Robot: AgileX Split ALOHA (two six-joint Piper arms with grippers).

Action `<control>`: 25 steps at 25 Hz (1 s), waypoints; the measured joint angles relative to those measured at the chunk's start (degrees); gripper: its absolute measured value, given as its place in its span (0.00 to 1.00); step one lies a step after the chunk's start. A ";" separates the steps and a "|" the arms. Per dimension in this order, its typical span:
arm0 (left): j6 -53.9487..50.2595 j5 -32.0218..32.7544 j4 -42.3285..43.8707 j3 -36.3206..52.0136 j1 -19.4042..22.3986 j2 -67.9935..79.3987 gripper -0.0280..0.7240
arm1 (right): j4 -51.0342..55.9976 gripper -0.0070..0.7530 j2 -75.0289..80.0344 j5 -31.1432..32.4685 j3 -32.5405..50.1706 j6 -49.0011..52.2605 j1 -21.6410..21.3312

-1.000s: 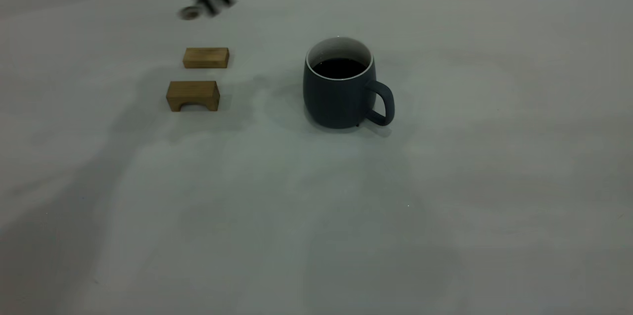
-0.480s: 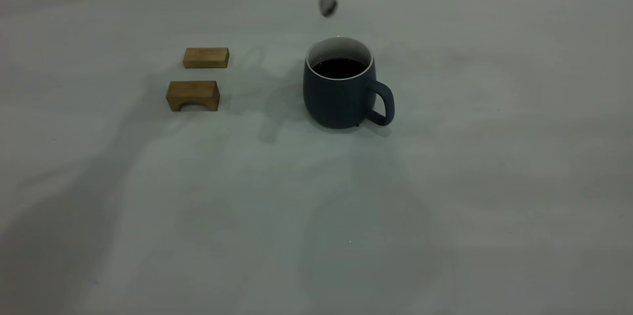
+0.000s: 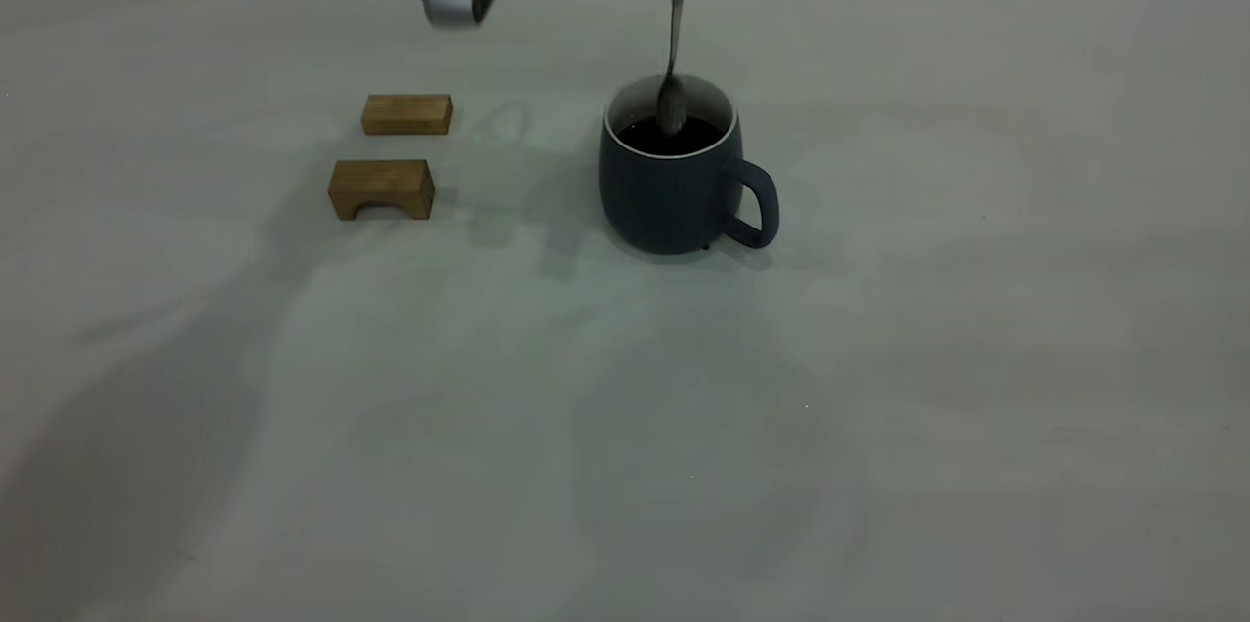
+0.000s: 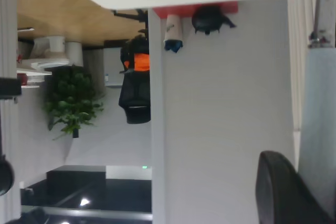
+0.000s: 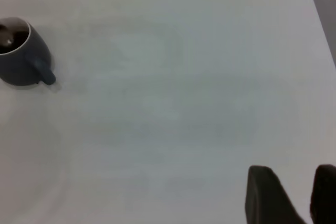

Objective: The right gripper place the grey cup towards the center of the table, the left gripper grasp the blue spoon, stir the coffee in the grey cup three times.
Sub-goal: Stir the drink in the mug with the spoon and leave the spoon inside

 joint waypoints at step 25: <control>2.21 1.25 -4.01 0.00 0.00 7.16 0.23 | 0.00 0.33 -0.05 0.00 0.00 0.00 0.00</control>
